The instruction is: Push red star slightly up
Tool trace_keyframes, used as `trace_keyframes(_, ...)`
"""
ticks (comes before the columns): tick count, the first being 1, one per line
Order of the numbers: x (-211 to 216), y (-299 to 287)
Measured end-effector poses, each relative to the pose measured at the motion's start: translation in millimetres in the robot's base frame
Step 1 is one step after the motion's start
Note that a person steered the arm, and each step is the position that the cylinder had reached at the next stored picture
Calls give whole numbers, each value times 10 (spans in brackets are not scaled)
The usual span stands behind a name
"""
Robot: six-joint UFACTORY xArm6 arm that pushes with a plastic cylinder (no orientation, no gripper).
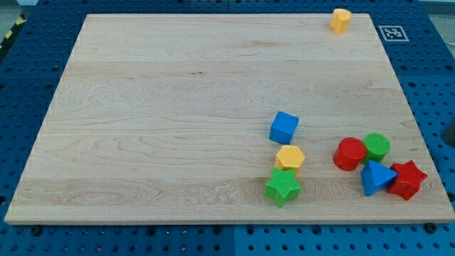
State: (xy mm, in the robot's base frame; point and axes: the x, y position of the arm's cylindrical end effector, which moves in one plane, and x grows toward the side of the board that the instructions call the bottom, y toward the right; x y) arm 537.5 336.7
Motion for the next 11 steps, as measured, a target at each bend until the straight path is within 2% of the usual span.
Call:
trace_keyframes(1,736,-91)
trace_keyframes(2,795,-132)
trace_keyframes(6,799,-931)
trace_keyframes(8,727,-1016)
trace_keyframes(11,304,-906)
